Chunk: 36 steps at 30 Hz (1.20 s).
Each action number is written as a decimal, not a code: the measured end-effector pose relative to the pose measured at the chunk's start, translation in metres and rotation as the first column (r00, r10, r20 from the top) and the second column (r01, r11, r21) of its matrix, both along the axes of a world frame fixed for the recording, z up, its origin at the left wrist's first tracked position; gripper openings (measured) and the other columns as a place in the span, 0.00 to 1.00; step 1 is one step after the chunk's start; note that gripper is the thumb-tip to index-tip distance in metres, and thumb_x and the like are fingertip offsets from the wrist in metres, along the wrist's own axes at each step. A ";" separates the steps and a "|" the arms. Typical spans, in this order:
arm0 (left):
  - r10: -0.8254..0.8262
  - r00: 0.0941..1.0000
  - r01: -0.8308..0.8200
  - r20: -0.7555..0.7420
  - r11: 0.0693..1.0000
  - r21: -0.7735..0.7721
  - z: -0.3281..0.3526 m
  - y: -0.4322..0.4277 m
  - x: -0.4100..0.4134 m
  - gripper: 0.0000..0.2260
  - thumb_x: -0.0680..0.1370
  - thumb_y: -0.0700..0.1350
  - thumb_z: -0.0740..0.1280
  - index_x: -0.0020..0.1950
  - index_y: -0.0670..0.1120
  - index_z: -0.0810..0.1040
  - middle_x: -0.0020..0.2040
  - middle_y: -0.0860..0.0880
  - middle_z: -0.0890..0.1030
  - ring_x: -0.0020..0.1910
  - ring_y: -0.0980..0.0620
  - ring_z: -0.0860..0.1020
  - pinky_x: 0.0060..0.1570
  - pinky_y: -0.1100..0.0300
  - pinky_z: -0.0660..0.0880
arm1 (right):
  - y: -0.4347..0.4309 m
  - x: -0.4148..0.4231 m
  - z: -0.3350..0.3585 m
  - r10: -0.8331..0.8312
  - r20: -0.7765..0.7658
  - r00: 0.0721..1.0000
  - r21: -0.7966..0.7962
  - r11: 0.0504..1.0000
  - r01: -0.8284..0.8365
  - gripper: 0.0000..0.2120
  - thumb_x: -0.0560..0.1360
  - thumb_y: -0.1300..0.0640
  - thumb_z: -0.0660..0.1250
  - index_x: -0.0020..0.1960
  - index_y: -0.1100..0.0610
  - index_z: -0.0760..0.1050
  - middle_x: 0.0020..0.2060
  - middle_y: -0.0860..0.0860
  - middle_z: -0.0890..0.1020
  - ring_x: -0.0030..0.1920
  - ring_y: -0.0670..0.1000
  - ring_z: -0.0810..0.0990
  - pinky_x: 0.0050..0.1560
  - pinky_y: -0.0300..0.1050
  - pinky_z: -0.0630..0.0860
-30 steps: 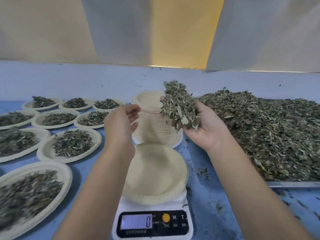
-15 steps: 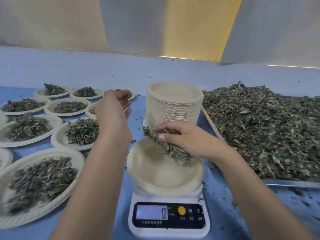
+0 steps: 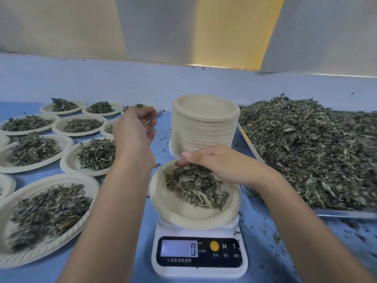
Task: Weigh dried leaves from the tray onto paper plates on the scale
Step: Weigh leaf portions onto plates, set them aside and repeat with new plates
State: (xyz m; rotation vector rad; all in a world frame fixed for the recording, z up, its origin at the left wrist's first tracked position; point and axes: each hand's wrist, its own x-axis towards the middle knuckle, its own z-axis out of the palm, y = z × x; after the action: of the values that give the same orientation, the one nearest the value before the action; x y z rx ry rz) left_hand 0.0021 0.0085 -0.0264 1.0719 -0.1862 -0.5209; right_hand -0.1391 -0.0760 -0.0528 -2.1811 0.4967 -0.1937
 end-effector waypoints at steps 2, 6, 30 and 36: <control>-0.004 1.000 0.004 -0.014 1.000 -0.005 0.000 0.000 0.001 0.11 0.77 0.40 0.57 0.40 0.46 0.78 0.38 0.53 0.82 0.36 0.56 0.77 0.34 0.68 0.70 | 0.000 -0.001 0.000 -0.015 -0.009 1.000 -0.014 1.000 0.015 0.21 0.74 0.33 0.57 0.54 0.41 0.82 0.65 0.40 0.75 0.65 0.39 0.71 0.69 0.44 0.64; -0.014 1.000 0.014 -0.025 1.000 -0.013 0.000 0.000 0.001 0.11 0.77 0.40 0.57 0.40 0.46 0.77 0.38 0.53 0.82 0.35 0.56 0.77 0.32 0.68 0.70 | -0.002 0.000 0.000 -0.116 0.148 0.982 0.046 0.993 0.110 0.19 0.78 0.38 0.55 0.52 0.42 0.82 0.58 0.37 0.80 0.59 0.38 0.75 0.61 0.40 0.70; -0.547 0.835 0.550 -0.054 0.832 0.072 -0.002 -0.016 -0.033 0.09 0.78 0.45 0.57 0.42 0.43 0.72 0.37 0.47 0.75 0.45 0.45 0.75 0.49 0.56 0.74 | -0.005 0.006 0.009 -0.401 0.609 0.685 0.662 0.733 -0.160 0.18 0.81 0.52 0.54 0.59 0.59 0.77 0.56 0.58 0.82 0.53 0.52 0.80 0.63 0.50 0.72; -0.481 0.872 0.484 -0.089 0.875 0.014 -0.003 -0.016 -0.028 0.11 0.79 0.45 0.56 0.45 0.41 0.74 0.39 0.46 0.76 0.37 0.49 0.74 0.48 0.57 0.73 | -0.003 0.005 0.008 -0.374 0.592 0.714 0.579 0.813 -0.054 0.16 0.81 0.55 0.54 0.53 0.58 0.81 0.49 0.56 0.84 0.47 0.50 0.82 0.51 0.44 0.78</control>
State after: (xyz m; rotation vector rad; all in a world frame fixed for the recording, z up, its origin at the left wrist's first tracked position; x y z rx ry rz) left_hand -0.0257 -0.0077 -0.0289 1.0352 -0.3788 -1.0238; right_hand -0.1340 -0.0791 -0.0447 -1.3270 0.2640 -0.8256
